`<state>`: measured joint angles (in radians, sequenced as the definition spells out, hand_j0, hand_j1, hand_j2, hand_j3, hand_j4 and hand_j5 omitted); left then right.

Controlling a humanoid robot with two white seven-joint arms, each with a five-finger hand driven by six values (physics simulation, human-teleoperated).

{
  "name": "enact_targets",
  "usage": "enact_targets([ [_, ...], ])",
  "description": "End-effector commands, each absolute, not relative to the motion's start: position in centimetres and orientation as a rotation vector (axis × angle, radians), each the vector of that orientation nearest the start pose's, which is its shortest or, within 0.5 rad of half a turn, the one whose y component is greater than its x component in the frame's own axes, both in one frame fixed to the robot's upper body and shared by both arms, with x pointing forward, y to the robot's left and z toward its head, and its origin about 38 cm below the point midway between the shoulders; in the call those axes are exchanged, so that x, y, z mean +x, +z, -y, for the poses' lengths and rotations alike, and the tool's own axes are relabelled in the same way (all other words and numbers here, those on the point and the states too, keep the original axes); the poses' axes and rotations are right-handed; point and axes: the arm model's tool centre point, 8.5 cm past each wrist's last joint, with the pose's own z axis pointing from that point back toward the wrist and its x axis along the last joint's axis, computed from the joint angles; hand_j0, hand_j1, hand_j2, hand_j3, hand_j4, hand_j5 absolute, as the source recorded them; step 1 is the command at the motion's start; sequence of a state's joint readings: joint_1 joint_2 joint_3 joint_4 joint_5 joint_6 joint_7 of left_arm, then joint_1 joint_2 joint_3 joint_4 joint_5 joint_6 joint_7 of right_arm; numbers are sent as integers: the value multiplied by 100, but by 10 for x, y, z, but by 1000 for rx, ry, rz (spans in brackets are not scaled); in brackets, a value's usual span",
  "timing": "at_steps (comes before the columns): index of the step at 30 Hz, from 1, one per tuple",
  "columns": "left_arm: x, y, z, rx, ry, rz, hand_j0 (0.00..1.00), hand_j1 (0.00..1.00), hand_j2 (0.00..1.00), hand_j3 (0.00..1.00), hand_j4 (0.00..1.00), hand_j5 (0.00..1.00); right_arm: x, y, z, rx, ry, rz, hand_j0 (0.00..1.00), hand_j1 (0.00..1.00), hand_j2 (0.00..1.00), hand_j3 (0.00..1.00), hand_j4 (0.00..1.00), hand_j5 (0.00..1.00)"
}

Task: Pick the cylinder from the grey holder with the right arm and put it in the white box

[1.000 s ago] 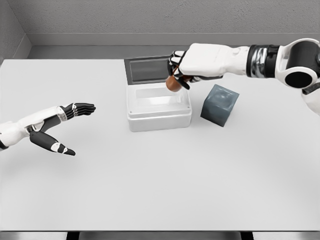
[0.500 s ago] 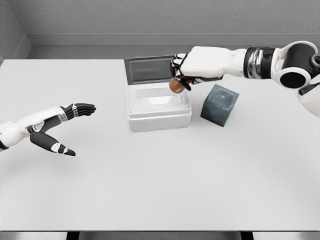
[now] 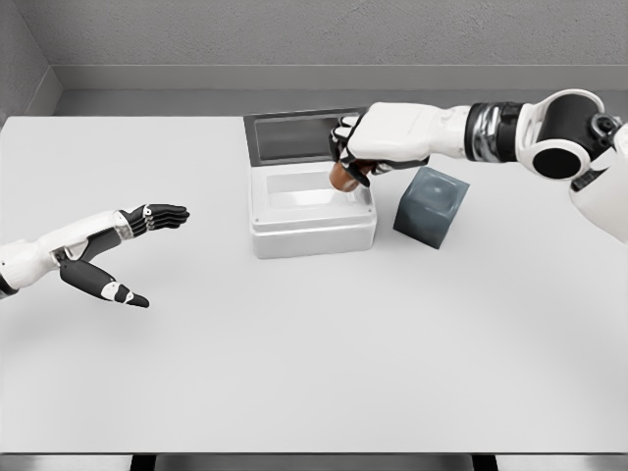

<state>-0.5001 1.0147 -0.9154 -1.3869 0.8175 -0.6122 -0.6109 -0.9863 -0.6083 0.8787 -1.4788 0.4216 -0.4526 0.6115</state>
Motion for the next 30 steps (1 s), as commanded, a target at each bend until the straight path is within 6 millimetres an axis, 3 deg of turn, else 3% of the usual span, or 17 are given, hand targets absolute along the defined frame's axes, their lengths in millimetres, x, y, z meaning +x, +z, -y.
enact_targets([
  [1, 373, 156, -356, -513, -1128, 1530, 100, 100, 100, 100, 100, 100, 468, 276, 164, 535, -2923, -1859, 19, 19, 19, 19, 19, 19],
  [20, 372, 154, -354, -520, -1129, 1529, 100, 100, 100, 100, 100, 100, 474, 271, 164, 562, -2943, -1838, 21, 21, 21, 21, 21, 21],
  [21, 372, 154, -354, -519, -1128, 1529, 100, 100, 100, 100, 100, 100, 474, 271, 164, 566, -2945, -1835, 27, 27, 27, 27, 27, 27],
  [22, 372, 154, -354, -519, -1128, 1531, 100, 100, 100, 100, 100, 100, 474, 271, 164, 570, -2945, -1837, 70, 70, 70, 70, 70, 70],
  [23, 372, 154, -354, -520, -1129, 1529, 100, 100, 100, 100, 100, 100, 476, 271, 165, 601, -2961, -1847, 93, 93, 93, 93, 93, 93],
  [24, 372, 154, -353, -522, -1128, 1530, 100, 100, 100, 100, 100, 100, 476, 271, 166, 606, -2964, -1848, 100, 100, 100, 100, 100, 100],
  [26, 372, 154, -353, -522, -1128, 1530, 100, 100, 100, 100, 100, 100, 476, 273, 165, 609, -2955, -1847, 100, 100, 100, 100, 100, 100],
  [30, 372, 154, -353, -522, -1128, 1530, 100, 100, 100, 100, 100, 100, 460, 296, 153, 599, -2838, -1869, 100, 100, 100, 100, 100, 100],
])
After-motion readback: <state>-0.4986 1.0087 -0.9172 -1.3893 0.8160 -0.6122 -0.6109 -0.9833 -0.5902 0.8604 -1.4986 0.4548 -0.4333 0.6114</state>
